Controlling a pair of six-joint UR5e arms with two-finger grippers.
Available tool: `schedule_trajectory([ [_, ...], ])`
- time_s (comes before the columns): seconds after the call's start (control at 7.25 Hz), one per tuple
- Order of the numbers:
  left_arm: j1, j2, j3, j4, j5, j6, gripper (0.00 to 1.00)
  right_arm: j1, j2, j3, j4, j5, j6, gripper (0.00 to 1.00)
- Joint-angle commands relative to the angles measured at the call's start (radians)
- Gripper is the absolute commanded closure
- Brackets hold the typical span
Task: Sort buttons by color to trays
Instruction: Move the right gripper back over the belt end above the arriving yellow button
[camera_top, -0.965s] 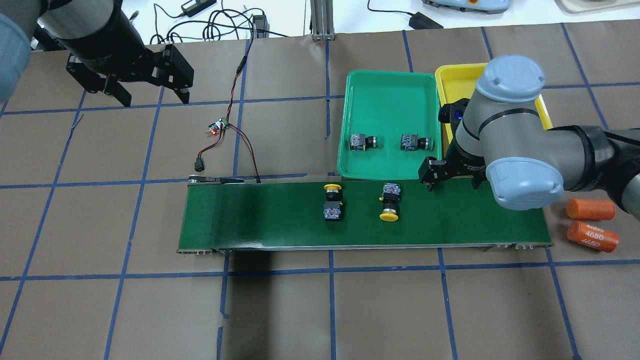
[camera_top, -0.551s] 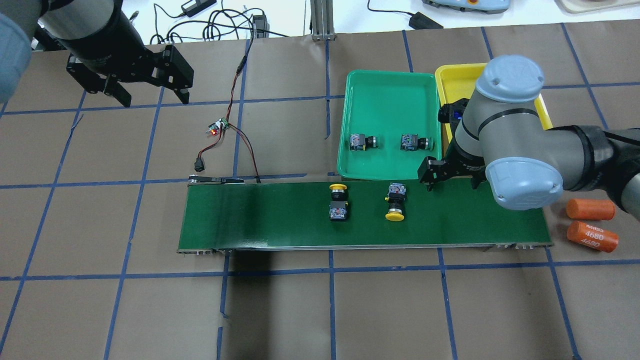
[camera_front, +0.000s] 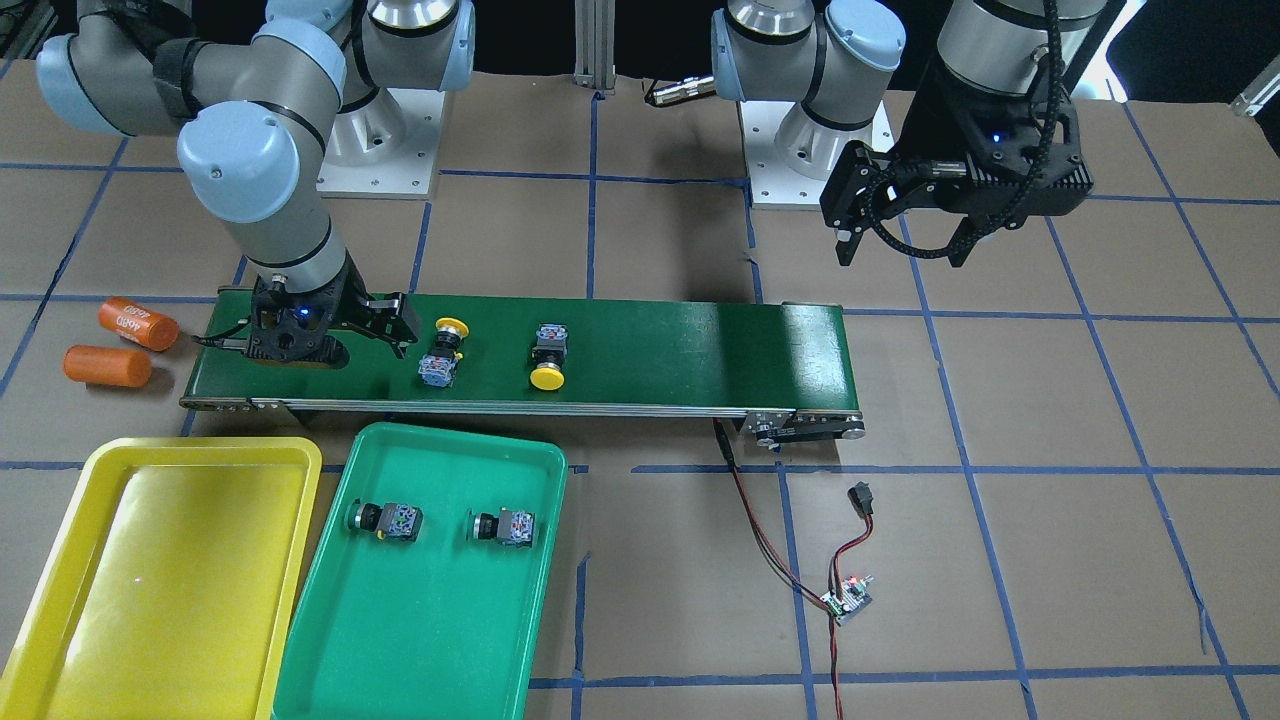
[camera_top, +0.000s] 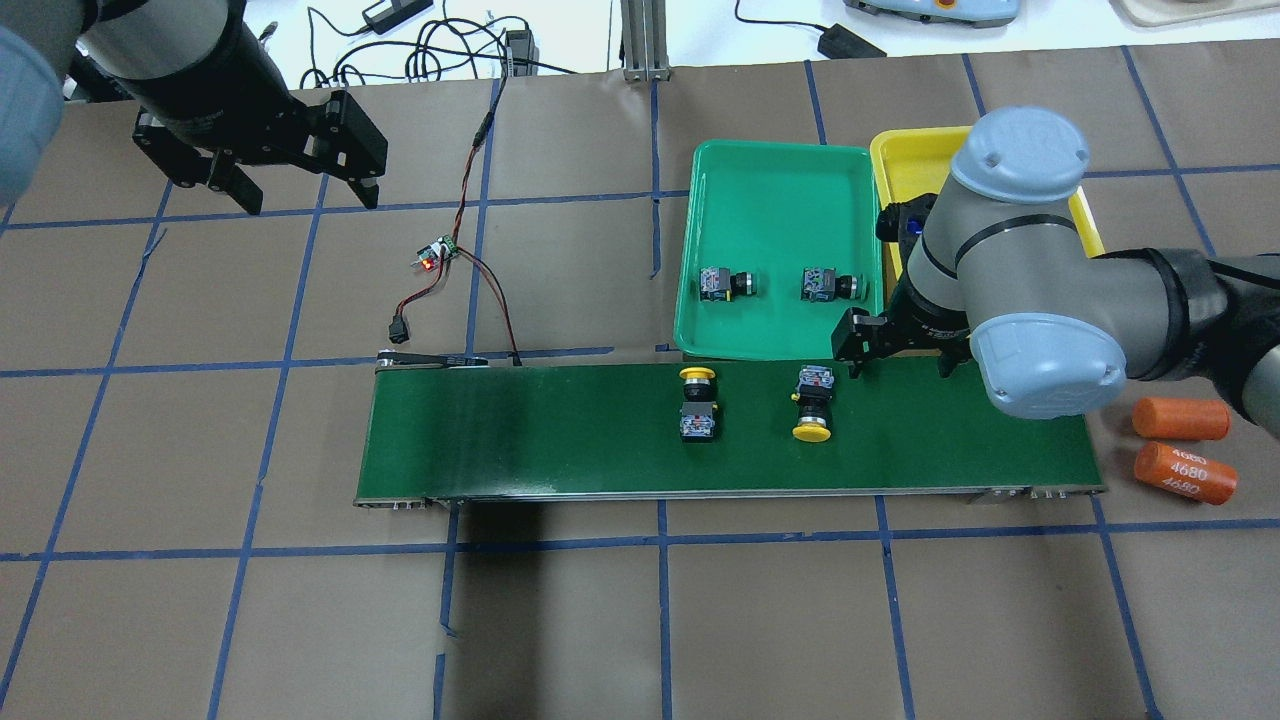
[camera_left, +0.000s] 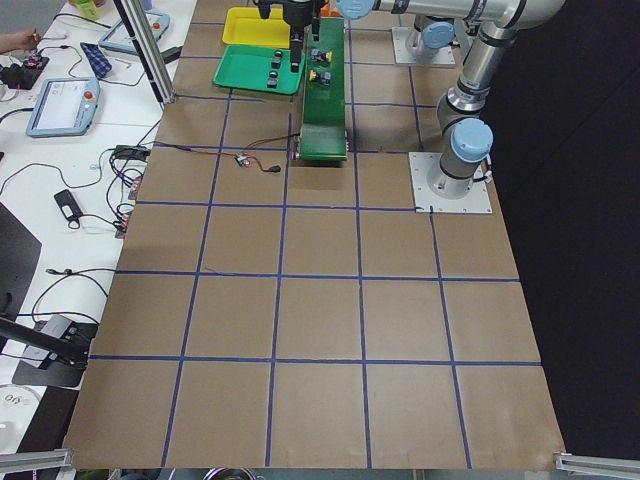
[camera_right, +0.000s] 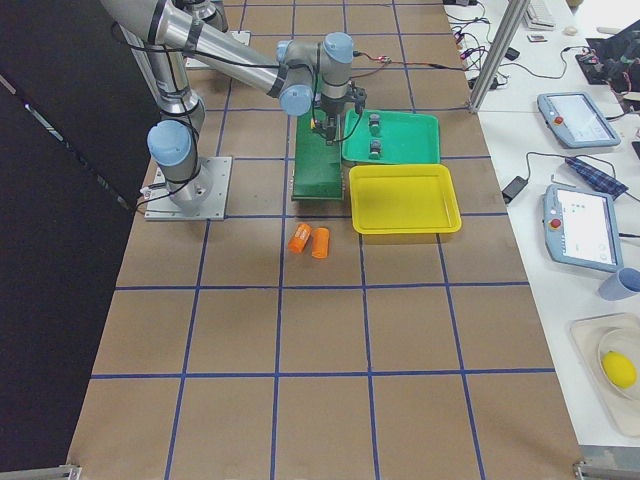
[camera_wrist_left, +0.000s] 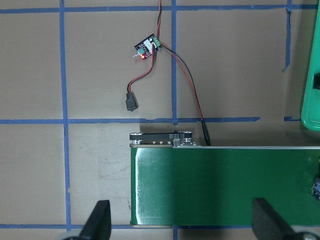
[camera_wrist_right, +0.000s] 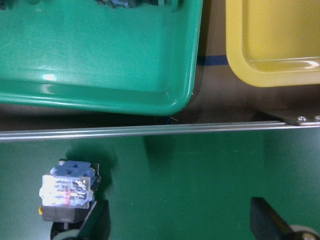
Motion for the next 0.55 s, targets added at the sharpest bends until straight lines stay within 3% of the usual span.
schedule_trajectory([
  [0.0, -0.001, 0.002, 0.000, -0.001, 0.001, 0.003, 0.00, 0.001, 0.002, 0.001, 0.000, 0.000, 0.001, 0.00],
  [0.41, -0.001, 0.000, 0.000, -0.001, 0.000, 0.003, 0.00, 0.001, 0.002, 0.005, 0.000, 0.000, 0.003, 0.00],
])
